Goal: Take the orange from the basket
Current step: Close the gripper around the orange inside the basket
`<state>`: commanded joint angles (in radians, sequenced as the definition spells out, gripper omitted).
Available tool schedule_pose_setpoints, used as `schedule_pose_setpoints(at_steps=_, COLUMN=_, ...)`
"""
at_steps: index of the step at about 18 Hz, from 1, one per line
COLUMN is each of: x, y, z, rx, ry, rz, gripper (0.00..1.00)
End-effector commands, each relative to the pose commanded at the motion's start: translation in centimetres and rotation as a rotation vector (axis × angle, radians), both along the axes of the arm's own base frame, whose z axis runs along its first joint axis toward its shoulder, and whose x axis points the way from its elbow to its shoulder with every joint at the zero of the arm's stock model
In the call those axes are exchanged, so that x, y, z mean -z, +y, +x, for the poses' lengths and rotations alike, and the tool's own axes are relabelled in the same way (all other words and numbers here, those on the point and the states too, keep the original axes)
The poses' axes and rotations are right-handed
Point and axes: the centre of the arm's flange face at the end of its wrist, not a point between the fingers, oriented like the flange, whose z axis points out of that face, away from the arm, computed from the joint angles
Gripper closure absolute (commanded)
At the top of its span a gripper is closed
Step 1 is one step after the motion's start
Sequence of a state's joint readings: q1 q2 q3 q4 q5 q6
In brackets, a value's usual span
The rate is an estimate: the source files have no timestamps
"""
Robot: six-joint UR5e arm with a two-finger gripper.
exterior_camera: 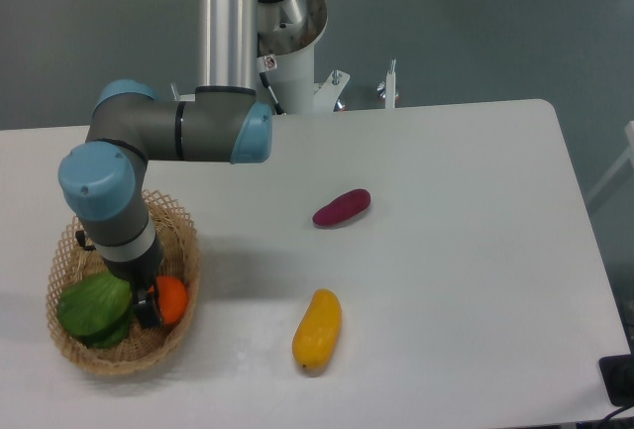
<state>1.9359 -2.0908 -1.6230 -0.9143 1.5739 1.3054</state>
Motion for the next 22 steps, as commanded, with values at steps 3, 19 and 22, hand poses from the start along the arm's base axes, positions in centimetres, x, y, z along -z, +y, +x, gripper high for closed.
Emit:
schedule_pose_setpoints(at_steps=3, x=0.2, y=0.2, z=0.0, rx=0.003, ry=0.0, rz=0.0, gripper=0.0)
schedule_pose_setpoints(at_steps=19, x=-2.0, y=1.0, z=-0.4, rx=-0.021, ry=0.014, rz=0.039, gripper=0.42)
schedule_pose_setpoints(at_steps=22, x=-4.3, y=1.0, z=-0.4, rx=-0.056, ry=0.02, rz=0.078, gripper=0.42)
